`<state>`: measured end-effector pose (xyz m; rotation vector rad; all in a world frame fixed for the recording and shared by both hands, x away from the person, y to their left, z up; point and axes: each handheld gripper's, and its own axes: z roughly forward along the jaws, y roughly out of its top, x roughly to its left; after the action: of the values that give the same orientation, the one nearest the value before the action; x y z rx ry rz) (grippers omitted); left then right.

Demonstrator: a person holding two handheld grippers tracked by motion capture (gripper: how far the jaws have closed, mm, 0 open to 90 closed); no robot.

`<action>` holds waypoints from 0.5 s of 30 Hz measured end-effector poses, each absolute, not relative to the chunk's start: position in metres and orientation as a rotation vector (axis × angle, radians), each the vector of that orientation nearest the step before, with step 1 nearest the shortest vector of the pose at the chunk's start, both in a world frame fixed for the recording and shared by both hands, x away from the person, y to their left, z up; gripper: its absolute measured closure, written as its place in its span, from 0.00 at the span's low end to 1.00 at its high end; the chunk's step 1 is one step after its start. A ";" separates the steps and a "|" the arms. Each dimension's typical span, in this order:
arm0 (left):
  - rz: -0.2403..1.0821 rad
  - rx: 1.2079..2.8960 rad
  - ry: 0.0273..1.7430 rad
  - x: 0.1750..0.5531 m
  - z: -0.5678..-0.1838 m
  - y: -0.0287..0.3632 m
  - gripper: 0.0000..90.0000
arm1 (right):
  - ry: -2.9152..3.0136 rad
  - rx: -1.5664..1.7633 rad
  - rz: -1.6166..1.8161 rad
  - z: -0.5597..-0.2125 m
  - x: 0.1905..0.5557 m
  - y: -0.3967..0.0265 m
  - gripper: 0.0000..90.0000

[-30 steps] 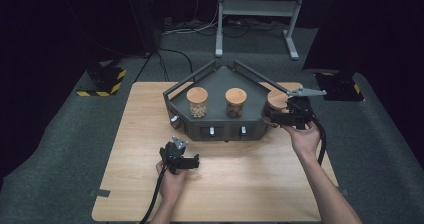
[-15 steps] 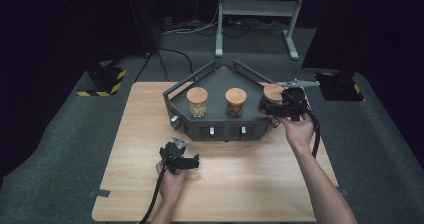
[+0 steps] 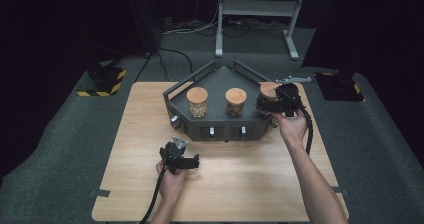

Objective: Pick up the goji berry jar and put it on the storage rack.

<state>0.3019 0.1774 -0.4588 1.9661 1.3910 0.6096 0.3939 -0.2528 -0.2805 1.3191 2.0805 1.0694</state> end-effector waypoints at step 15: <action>0.610 1.966 1.391 0.302 -0.459 0.177 0.03 | 2.075 1.342 1.016 -0.295 0.408 -0.239 0.28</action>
<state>0.3019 0.1772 -0.4588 1.9661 1.3911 0.6102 0.4083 -0.2392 -0.2945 1.3425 2.0755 1.0163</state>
